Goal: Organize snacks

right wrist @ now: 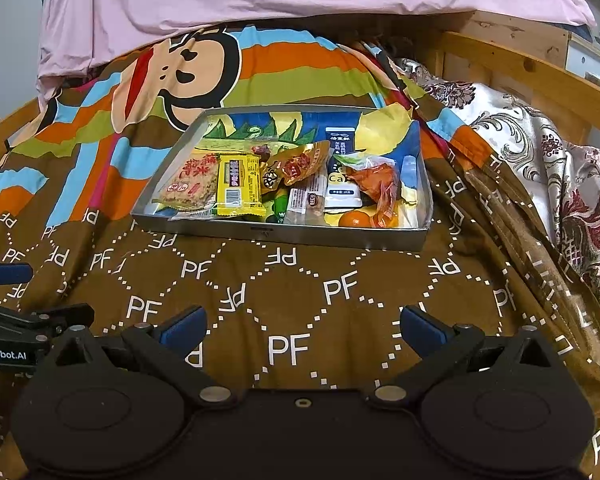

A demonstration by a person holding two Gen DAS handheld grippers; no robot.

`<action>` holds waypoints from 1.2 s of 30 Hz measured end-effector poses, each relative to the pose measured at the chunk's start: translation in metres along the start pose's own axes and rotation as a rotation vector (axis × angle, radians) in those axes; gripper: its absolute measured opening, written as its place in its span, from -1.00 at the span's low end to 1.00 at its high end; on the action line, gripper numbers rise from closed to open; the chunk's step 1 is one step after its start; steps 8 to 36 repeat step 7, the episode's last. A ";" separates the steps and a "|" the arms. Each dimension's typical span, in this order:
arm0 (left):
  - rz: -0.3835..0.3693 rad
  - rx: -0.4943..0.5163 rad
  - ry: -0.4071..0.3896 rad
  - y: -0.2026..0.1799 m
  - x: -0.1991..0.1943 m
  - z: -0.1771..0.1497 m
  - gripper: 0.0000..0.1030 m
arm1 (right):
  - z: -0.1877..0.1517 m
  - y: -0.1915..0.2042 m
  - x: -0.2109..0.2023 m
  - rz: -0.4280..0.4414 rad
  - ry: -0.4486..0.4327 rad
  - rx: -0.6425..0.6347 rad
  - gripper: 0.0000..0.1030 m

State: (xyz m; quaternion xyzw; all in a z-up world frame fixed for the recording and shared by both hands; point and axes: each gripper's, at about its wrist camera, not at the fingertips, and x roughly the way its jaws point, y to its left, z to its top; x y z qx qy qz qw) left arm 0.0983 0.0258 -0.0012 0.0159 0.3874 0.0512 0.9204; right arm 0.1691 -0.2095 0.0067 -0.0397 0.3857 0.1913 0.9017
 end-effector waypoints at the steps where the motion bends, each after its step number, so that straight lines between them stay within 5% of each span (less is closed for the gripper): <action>1: 0.001 0.002 -0.001 0.000 0.000 0.000 0.99 | 0.000 0.000 0.001 0.001 0.002 0.001 0.99; 36: -0.003 0.001 0.006 0.000 0.002 0.000 0.99 | -0.002 0.001 0.003 0.002 0.007 0.002 0.99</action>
